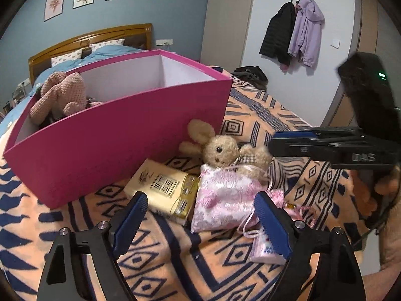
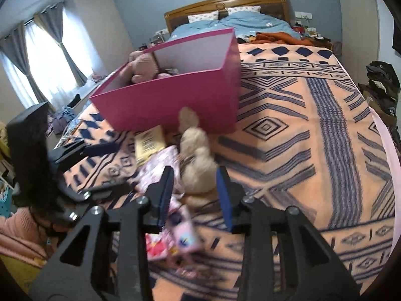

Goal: Organize objects
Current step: 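Grasp the cream bunny plush with the right gripper and lift it, then lower the cream bunny into the magenta box and open the right gripper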

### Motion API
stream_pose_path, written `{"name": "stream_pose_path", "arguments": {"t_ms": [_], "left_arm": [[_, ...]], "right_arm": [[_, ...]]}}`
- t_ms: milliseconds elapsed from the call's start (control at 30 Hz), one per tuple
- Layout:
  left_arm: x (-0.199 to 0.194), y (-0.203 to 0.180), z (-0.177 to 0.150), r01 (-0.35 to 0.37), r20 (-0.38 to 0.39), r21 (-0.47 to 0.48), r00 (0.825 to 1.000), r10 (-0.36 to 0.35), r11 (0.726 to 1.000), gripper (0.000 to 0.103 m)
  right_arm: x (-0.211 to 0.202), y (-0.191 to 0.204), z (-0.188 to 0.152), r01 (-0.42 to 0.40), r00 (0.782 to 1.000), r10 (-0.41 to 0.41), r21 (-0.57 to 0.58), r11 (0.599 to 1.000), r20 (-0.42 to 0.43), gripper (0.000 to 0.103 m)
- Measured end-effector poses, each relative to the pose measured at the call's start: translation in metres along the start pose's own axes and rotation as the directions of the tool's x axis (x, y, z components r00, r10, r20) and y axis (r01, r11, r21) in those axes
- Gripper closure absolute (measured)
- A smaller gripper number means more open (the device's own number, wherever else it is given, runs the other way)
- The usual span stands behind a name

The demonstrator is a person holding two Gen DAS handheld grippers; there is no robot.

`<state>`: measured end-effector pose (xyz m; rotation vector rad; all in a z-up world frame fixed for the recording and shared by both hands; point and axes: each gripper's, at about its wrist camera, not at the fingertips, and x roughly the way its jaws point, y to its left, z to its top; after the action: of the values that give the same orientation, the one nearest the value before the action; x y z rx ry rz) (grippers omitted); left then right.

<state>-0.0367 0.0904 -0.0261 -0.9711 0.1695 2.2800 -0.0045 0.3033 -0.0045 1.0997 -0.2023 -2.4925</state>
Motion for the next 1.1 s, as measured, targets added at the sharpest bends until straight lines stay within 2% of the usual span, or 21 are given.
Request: {"name": "stream_pose_path", "arguments": {"t_ms": [167, 267, 467, 533, 733, 867, 1033, 1100], "left_arm": [[0.009, 0.002, 0.014, 0.02, -0.019, -0.008, 1.0, -0.02, 1.0, 0.015], [0.018, 0.005, 0.02, 0.037, -0.04, -0.023, 0.998, -0.038, 0.999, 0.015], [0.03, 0.011, 0.024, 0.063, -0.079, -0.048, 0.995, -0.066, 0.997, 0.016], [0.031, 0.014, 0.024, 0.078, -0.089, -0.066, 0.992, -0.084, 0.995, 0.022], [0.024, 0.016, 0.031, 0.153, -0.079, -0.077, 0.984, -0.159, 0.985, 0.024], [0.01, 0.012, 0.043, 0.244, -0.041, -0.074, 0.968, -0.248, 0.967, 0.024], [-0.003, 0.002, 0.06, 0.281, -0.009, -0.029, 0.96, -0.281, 0.959, 0.024], [-0.005, -0.003, 0.069, 0.278, 0.0, -0.015, 0.961, -0.278, 0.96, 0.027]], "right_arm": [[0.026, -0.004, 0.025, -0.027, 0.999, 0.026, -0.011, 1.0, -0.044, 0.066], [0.047, -0.001, 0.037, -0.033, 0.994, 0.03, -0.03, 0.999, -0.103, 0.065], [0.077, 0.004, 0.039, -0.032, 0.981, 0.017, -0.075, 0.997, -0.194, 0.065], [0.081, 0.003, 0.039, -0.036, 0.979, 0.018, -0.084, 0.996, -0.203, 0.069], [0.053, 0.005, 0.041, -0.034, 0.994, 0.025, -0.089, 0.995, -0.107, 0.07], [0.027, 0.008, 0.047, -0.058, 0.998, 0.057, -0.071, 0.996, -0.023, 0.07], [0.001, 0.02, 0.064, -0.088, 0.993, 0.094, -0.079, 0.993, 0.072, 0.07], [-0.006, 0.027, 0.072, -0.097, 0.989, 0.106, -0.094, 0.991, 0.099, 0.07]]}}
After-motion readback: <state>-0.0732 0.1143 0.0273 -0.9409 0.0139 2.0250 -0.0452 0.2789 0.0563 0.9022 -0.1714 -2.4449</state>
